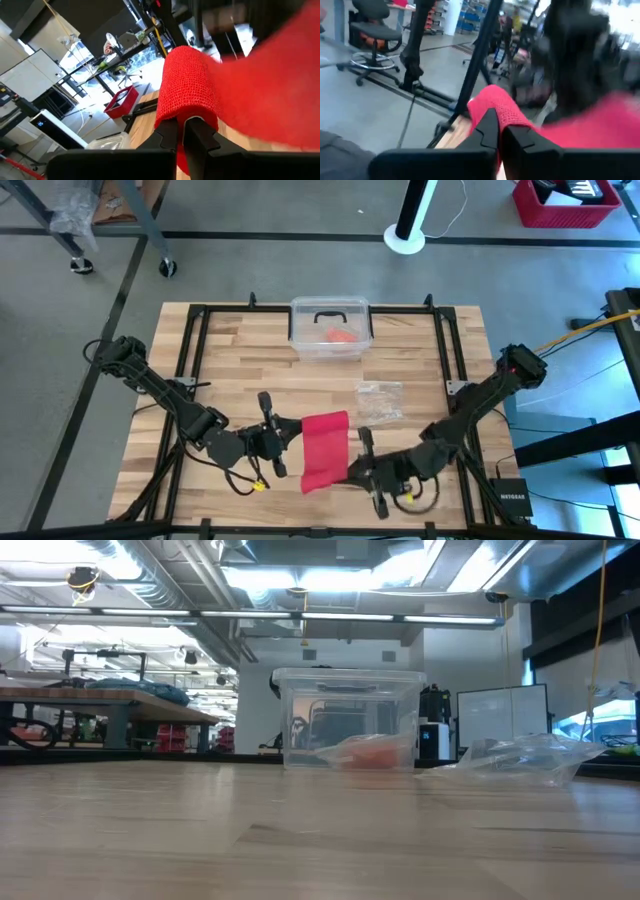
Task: Roll bandage
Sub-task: Roll the red bandage
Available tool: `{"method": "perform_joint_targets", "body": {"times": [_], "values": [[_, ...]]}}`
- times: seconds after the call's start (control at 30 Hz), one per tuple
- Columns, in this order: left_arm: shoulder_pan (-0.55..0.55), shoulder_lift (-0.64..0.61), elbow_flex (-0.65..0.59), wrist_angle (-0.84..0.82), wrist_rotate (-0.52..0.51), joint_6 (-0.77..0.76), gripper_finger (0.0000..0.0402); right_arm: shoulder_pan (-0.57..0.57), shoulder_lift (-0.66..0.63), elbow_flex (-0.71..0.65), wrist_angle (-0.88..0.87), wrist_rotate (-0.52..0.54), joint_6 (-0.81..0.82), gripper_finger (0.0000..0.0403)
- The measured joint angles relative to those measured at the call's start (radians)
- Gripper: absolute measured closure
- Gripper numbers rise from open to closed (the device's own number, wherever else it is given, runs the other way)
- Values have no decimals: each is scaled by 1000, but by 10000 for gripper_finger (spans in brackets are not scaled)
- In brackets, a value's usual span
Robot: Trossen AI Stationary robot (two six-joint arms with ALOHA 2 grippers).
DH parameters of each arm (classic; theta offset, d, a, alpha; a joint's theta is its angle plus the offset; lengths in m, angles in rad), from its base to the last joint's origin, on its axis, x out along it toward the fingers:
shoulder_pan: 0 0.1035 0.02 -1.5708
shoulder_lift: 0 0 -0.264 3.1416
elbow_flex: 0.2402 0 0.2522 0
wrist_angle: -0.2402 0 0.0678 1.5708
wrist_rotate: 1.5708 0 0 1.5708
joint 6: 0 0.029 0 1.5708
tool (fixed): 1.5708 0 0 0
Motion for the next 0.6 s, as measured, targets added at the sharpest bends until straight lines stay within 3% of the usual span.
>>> {"method": "perform_joint_targets", "body": {"times": [0.33, 0.47, 0.6], "values": [[-1, 0, 0, -81, 1, -19, 398, -62, -4, 589, -641, 273, -166, 388], [-18, 0, 0, -80, 13, 11, 398, -161, -15, 709, -789, 318, -132, 398], [-34, 0, 0, -71, 92, 40, 398, -294, -41, 734, -889, 312, -60, 397]]}}
